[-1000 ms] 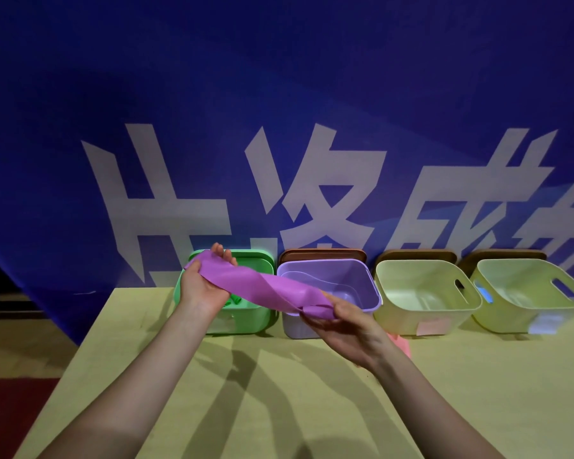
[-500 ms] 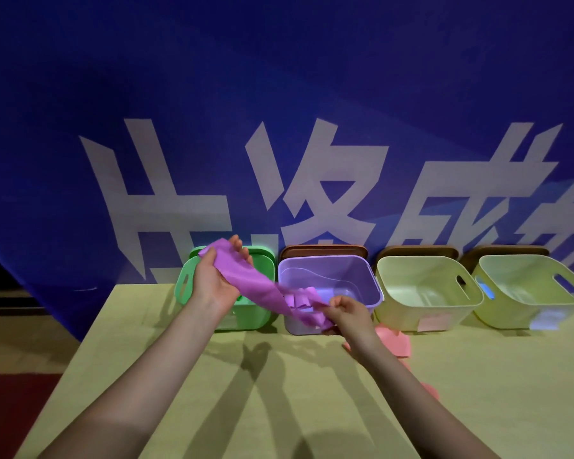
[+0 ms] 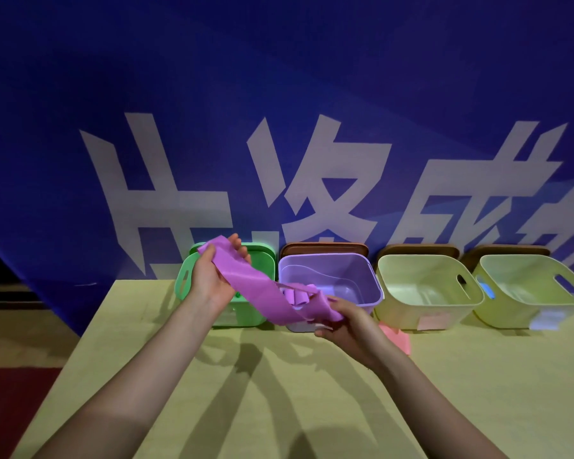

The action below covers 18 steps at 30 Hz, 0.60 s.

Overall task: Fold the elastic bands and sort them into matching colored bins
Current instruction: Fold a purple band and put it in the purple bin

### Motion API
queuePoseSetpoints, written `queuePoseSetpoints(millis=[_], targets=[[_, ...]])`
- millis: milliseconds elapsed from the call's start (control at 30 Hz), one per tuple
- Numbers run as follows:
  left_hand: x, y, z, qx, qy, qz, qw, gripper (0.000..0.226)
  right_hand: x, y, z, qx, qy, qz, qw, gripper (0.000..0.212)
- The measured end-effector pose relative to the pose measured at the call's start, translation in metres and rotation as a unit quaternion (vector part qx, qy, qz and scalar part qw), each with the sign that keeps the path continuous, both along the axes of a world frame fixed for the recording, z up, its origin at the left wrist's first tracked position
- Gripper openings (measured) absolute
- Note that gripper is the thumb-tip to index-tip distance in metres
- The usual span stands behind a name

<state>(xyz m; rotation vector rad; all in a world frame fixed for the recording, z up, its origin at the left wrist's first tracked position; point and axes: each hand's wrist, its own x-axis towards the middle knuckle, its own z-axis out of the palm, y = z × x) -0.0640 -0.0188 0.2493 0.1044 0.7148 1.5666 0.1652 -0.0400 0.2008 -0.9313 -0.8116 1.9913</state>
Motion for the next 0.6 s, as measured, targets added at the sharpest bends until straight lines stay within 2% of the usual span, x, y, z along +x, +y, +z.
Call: queuePoseSetpoints(millis=[133,267,367,467,533,600], targets=[[0.002,-0.002,0.0,-0.007,-0.006,-0.005,1.0,0.033,-0.001,0.002,0.004,-0.064,0.143,-0.013,0.988,0.046],[-0.002,0.002,0.0,-0.013,-0.012,0.009,1.0,0.034,0.0,0.008,0.001,-0.065,0.169,-0.033,0.983,0.034],[-0.006,0.005,0.001,-0.019,-0.019,0.021,0.999,0.033,0.006,0.013,-0.009,-0.04,0.122,-0.03,0.991,0.046],[0.002,0.0,0.007,-0.009,-0.033,-0.014,0.999,0.032,0.003,0.012,-0.018,-0.014,0.051,0.014,0.999,0.047],[0.011,-0.003,0.012,-0.007,-0.037,-0.046,0.998,0.032,-0.005,0.007,-0.022,0.022,-0.06,0.029,0.998,0.036],[0.018,-0.005,0.017,0.002,-0.027,-0.08,0.996,0.032,-0.016,0.005,-0.028,0.062,-0.17,0.029,0.983,0.043]])
